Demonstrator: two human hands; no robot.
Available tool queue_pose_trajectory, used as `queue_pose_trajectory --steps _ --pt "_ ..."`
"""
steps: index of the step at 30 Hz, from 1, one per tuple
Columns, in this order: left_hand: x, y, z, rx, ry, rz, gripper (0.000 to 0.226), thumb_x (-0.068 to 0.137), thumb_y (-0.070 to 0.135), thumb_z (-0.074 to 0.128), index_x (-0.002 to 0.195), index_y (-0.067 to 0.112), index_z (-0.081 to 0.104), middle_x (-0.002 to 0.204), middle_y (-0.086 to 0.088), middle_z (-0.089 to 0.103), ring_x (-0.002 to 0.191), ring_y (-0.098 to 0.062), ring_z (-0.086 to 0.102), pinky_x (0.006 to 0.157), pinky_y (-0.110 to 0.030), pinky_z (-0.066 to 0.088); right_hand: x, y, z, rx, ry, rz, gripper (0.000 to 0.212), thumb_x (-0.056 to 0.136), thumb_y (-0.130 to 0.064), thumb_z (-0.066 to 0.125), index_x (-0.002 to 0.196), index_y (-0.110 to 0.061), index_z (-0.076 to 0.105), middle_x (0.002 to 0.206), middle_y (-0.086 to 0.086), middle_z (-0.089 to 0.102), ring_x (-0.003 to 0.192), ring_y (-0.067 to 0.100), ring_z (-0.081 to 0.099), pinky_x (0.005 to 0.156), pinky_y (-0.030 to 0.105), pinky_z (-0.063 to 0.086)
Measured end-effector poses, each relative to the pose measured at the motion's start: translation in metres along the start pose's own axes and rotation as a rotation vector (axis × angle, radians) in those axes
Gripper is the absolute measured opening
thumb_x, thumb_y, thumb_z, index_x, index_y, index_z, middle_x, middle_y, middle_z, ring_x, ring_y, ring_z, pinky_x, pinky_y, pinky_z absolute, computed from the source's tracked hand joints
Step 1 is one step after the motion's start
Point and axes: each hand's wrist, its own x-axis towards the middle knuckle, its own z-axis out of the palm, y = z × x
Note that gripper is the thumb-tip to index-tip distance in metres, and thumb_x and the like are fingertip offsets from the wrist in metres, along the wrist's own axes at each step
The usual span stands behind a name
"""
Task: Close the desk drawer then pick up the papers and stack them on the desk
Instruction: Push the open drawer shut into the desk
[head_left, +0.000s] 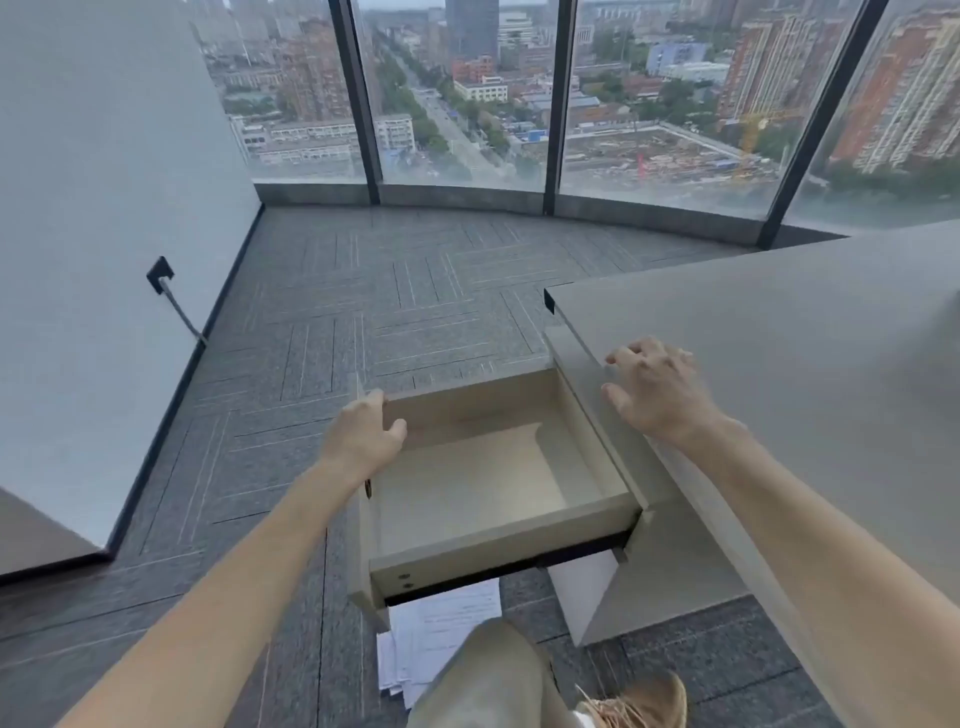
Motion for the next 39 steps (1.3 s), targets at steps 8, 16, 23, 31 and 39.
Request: queue_pose_trajectory --steps 8,16,23,31,39 --pt "0.019 -0.041 0.022 -0.176 0.075 -0.239 0.035 0.094 0.001 0.038 0.125 0.0 0.055 0.131 -0.02 0.059 0.12 -0.035 0.054 0.095 -0.039 0.042 0.029 0.008 0.023 0.082 -0.023 0.015 0.058 0.088 -0.046 0.061 0.141 -0.025 0.048 0.147 0.016 0.041 0.142 0.034 0.031 0.12 0.056 0.013" --pt "0.03 -0.063 0.042 -0.504 0.098 -0.403 0.034 0.088 -0.006 0.045 0.118 0.004 0.056 0.109 -0.011 0.064 0.096 -0.026 0.059 0.079 -0.035 0.047 0.03 0.012 0.028 0.101 0.02 0.008 0.059 0.09 -0.041 0.057 0.146 -0.027 0.046 0.153 0.015 0.037 0.147 0.031 0.025 0.122 0.055 0.01" --pt "0.027 -0.061 0.052 -0.662 0.008 -0.351 0.041 0.076 -0.021 0.044 0.093 0.011 0.065 0.094 -0.011 0.072 0.088 -0.025 0.065 0.072 -0.034 0.052 0.029 0.011 0.026 0.102 0.027 0.015 0.058 0.09 -0.041 0.057 0.145 -0.027 0.047 0.153 0.014 0.038 0.146 0.031 0.027 0.122 0.055 0.011" --pt "0.028 -0.011 0.081 -0.896 -0.087 -0.288 0.045 0.084 -0.025 0.036 0.103 0.004 0.064 0.092 -0.012 0.07 0.079 -0.023 0.068 0.061 -0.022 0.056 0.029 0.011 0.025 0.109 0.016 0.022 0.058 0.091 -0.042 0.056 0.146 -0.027 0.045 0.152 0.013 0.039 0.145 0.032 0.027 0.122 0.054 0.011" --pt "0.043 0.041 0.121 -1.072 -0.239 -0.341 0.023 0.091 -0.002 0.059 0.115 -0.003 0.062 0.099 -0.023 0.07 0.063 -0.017 0.073 0.057 -0.021 0.059 0.031 0.014 0.026 0.155 0.023 0.064 0.059 0.087 -0.044 0.059 0.144 -0.033 0.048 0.156 0.017 0.034 0.149 0.034 0.021 0.122 0.057 0.007"
